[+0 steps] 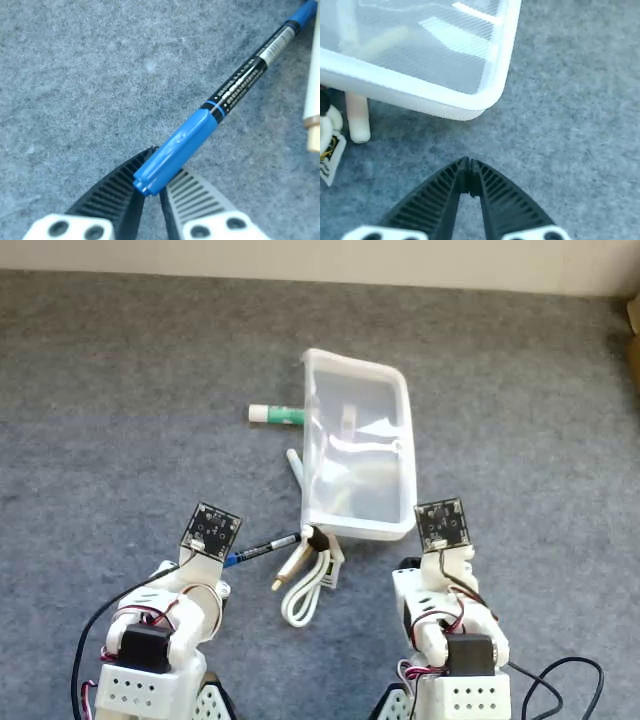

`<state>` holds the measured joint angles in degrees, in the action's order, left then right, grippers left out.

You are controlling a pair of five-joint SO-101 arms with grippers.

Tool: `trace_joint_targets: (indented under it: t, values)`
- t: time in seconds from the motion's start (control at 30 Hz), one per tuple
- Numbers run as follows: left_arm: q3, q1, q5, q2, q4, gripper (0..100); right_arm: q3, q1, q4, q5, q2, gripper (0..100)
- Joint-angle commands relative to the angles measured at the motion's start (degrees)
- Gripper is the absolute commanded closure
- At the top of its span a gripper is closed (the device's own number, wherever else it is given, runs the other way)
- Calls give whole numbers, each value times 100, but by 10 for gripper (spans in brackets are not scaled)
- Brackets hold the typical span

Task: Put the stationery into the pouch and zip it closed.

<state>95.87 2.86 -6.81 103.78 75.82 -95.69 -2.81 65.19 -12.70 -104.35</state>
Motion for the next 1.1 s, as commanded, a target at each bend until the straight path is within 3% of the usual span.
trace_joint_targets:
  t: [0.0,0.83,1.07]
  values:
    - [127,92,35,57,18,988,-664,-40,40,-53,-92,995]
    - [127,92,35,57,18,988,-637,-48,268,-53,-92,995]
    - [127,92,35,57,18,988,444,303,4,-53,-101,995]
